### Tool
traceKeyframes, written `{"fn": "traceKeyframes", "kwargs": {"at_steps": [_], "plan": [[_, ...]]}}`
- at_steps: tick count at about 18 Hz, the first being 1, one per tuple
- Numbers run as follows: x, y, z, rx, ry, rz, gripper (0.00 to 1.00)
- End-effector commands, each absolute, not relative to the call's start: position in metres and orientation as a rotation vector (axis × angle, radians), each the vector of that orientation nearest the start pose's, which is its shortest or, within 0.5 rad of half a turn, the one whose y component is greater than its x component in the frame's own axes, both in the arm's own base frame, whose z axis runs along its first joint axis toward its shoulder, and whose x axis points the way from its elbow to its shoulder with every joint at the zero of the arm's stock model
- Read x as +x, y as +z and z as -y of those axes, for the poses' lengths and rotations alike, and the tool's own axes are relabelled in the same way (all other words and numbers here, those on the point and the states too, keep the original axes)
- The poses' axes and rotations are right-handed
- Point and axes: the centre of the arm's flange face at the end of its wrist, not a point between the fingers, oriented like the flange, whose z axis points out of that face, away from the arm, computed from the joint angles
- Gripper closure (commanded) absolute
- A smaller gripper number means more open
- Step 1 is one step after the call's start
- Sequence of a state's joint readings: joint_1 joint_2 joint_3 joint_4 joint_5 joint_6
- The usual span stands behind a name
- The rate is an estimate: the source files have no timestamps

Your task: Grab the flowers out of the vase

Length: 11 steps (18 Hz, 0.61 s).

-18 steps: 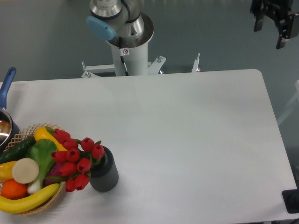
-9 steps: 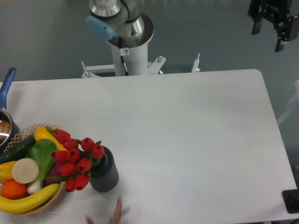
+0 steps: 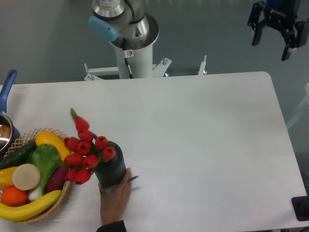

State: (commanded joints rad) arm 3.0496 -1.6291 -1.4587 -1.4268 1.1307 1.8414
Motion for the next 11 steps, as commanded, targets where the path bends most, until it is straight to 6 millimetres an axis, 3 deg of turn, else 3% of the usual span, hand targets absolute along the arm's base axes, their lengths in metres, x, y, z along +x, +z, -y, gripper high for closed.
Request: {"fn": "traceKeyframes", "kwargs": {"at_steps": [4, 11], "plan": [[-0.501, 0.531, -0.233, -2.57, 0.331, -0.272, 0.0], [-0.474, 0.506, -0.292, -2.505, 0.233, -0.048, 0.0]]}}
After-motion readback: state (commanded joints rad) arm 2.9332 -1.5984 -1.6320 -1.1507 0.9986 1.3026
